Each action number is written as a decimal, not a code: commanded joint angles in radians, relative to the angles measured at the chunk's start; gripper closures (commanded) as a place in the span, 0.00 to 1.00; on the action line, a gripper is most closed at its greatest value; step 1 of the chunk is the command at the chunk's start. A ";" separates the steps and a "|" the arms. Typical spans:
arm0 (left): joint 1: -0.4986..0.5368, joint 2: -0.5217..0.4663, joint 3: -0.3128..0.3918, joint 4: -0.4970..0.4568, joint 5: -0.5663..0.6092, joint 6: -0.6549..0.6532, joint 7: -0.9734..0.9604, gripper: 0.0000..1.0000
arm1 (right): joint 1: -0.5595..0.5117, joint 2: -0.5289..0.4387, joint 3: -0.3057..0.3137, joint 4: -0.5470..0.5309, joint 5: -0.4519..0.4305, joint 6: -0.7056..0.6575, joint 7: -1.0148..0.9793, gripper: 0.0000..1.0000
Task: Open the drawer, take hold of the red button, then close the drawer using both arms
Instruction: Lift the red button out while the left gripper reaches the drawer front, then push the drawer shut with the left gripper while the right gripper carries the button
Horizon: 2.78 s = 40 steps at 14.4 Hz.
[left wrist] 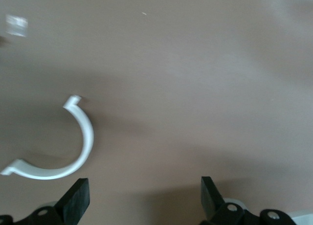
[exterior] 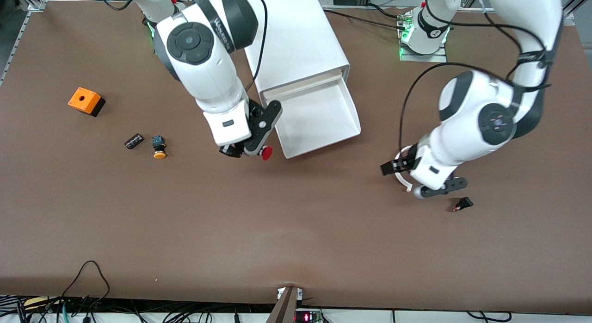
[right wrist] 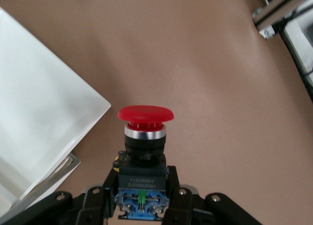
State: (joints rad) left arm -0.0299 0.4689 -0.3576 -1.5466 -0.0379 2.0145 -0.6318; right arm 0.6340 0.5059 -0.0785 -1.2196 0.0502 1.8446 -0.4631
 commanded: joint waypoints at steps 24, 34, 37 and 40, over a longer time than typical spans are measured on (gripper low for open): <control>-0.297 0.123 -0.018 -0.070 0.207 0.103 -0.428 0.00 | -0.310 -0.067 -0.003 -0.573 0.010 0.247 0.577 0.75; -0.289 0.106 -0.099 -0.066 0.110 -0.042 -0.413 0.00 | -0.320 -0.173 0.045 -0.845 0.013 0.341 0.587 0.75; -0.286 0.106 -0.118 -0.066 0.069 -0.068 -0.413 0.00 | -0.320 -0.135 0.046 -0.860 0.017 0.381 0.589 0.75; -0.297 0.114 -0.139 -0.070 0.053 -0.069 -0.422 0.00 | -0.316 -0.109 0.046 -0.862 0.017 0.406 0.589 0.74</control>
State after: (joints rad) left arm -0.3234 0.5943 -0.4736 -1.6008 0.0466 1.9567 -1.0424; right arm 0.3258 0.3930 -0.0449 -2.0713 0.0596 2.2234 0.1161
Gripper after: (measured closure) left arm 0.000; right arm 0.581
